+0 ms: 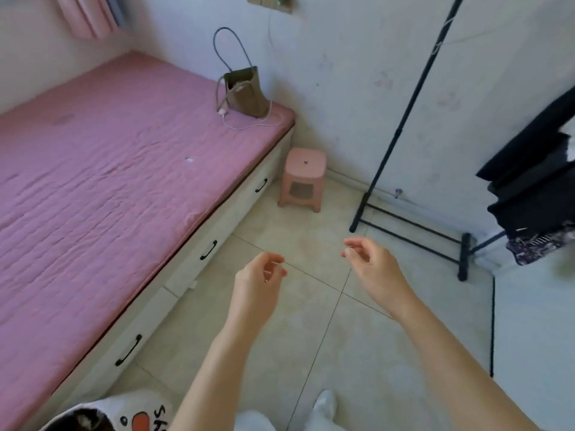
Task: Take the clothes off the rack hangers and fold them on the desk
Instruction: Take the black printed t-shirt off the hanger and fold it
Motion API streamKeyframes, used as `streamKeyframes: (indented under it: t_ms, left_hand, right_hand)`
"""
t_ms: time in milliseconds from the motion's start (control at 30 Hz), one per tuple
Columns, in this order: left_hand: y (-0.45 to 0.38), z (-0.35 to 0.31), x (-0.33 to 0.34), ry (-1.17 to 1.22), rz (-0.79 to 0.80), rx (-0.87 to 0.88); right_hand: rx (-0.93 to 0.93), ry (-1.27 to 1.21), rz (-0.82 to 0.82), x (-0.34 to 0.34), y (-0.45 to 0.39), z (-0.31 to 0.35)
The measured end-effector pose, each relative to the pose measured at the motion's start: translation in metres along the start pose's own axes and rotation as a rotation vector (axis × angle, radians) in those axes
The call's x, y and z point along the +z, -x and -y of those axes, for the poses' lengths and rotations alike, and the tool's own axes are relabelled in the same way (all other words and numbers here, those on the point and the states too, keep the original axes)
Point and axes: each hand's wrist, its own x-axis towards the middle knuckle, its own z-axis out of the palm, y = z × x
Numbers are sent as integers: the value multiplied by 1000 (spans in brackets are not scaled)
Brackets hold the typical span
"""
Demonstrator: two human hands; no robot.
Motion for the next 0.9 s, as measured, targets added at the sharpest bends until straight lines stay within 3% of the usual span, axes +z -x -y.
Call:
streamKeyframes:
  t_ms: [300, 633, 900]
  left_hand:
    - [-14, -108, 196, -31, 283, 102]
    - [-72, -198, 345, -124, 525, 204]
    - [-153, -303, 446, -205, 651, 403]
  right_hand:
    - [55, 2, -213, -191, -34, -77]
    - [142, 32, -449, -347, -106, -121]
    - [170, 71, -581, -480, -186, -127]
